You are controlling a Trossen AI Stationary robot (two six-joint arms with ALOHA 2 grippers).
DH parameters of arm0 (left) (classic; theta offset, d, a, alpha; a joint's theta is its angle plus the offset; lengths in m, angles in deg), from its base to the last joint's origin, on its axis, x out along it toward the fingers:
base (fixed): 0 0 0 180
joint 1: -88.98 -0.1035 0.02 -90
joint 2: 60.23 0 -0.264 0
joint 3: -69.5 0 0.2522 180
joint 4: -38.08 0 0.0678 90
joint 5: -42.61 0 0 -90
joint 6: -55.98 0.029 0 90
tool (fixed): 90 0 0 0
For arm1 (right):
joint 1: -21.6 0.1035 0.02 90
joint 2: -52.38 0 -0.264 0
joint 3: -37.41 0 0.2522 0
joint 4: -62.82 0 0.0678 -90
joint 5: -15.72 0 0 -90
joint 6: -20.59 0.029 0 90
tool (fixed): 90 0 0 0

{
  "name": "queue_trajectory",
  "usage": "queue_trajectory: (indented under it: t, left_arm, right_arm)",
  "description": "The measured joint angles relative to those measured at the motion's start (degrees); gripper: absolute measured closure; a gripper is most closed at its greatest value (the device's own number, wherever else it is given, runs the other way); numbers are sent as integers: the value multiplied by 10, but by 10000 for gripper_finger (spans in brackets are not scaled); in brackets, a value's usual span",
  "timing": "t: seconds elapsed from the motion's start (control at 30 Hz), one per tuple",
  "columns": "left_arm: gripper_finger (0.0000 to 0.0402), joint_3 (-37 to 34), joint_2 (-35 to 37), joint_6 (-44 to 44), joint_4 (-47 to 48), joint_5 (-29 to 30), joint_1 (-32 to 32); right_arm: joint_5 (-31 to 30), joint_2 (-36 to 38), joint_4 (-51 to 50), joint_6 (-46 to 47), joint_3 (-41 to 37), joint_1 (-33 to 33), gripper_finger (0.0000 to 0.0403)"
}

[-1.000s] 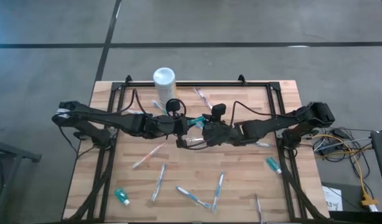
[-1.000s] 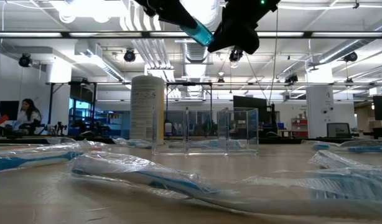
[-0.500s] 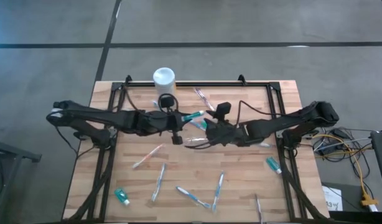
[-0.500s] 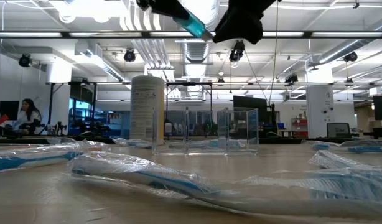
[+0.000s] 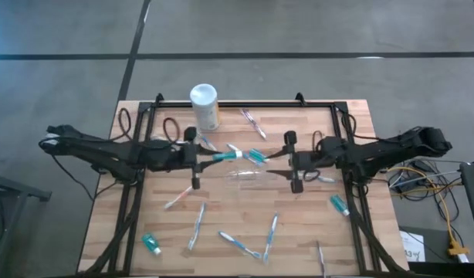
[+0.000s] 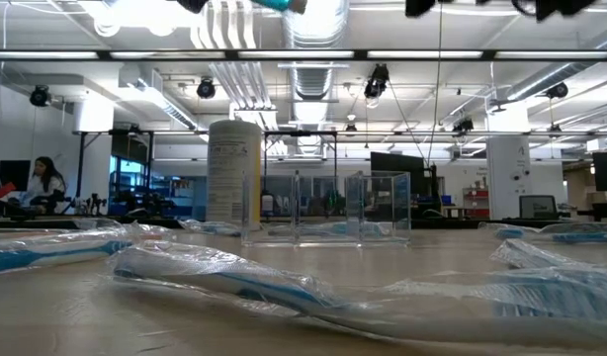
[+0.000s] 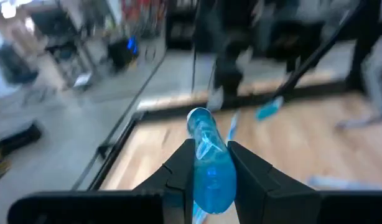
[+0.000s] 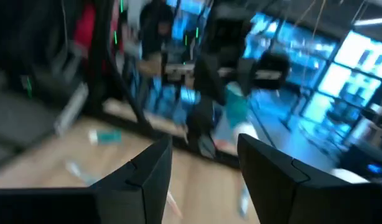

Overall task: Pick & Place toothbrushing station
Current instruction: Put the blue mouthwash into the transparent organizer

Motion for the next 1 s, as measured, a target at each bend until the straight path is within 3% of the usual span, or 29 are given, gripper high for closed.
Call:
queue_trajectory:
  t: [0.13, 0.27, 0.6, 0.8, 1.0]
  left_arm:
    - [326, -86, 14, 1, -158, -44, 0]
    - [326, -122, 8, 14, -235, -53, -1]
    - [326, -95, -35, 30, -244, -65, -1]
    - [326, -85, -33, 32, -224, -68, -1]
    - [326, -86, -35, 33, -216, -70, -4]
  right_arm:
    - [36, -10, 128, 77, -66, -37, 214]
    - [37, -50, 187, 102, -84, -60, 200]
    - [54, -171, 169, 89, 19, -65, 148]
    - [54, -188, 140, 102, 65, -65, 117]
    - [55, -193, 94, 106, 105, -65, 111]
